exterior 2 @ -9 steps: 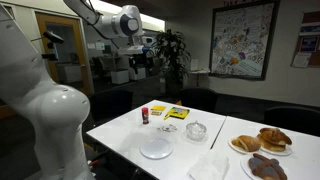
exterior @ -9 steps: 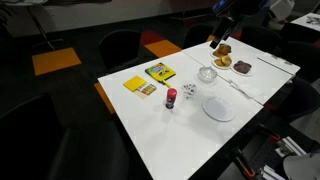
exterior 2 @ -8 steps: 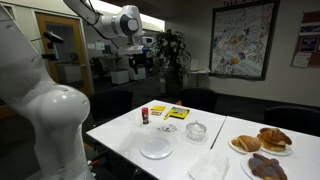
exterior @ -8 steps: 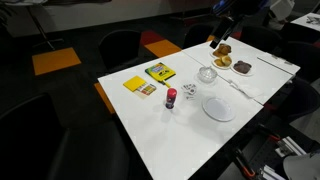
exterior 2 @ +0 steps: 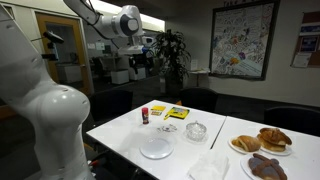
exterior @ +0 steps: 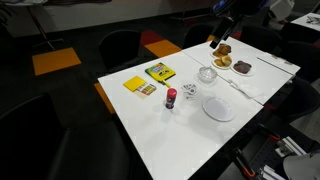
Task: Put the bottle beside the glass jar
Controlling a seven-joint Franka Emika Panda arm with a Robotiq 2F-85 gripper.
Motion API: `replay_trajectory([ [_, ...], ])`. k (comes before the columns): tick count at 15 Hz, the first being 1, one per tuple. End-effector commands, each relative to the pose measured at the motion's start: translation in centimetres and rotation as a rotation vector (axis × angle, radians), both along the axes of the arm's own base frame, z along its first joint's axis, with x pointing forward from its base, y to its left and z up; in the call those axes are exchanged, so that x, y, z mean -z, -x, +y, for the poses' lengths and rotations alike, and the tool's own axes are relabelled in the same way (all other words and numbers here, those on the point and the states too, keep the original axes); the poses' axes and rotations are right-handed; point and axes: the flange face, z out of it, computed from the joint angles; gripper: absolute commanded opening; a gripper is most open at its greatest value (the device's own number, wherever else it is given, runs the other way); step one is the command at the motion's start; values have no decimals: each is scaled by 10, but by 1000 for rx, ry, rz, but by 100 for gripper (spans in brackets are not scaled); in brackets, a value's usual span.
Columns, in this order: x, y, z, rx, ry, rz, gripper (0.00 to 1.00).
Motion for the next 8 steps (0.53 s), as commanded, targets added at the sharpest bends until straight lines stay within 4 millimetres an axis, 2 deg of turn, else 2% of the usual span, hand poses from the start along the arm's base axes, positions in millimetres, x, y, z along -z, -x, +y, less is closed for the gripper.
replay_trajectory([
  [1,-1,0,0,0,0,1,100],
  [4,-1,0,0,0,0,1,100],
  [8,29,-16,-17,-73,-9,12,100],
])
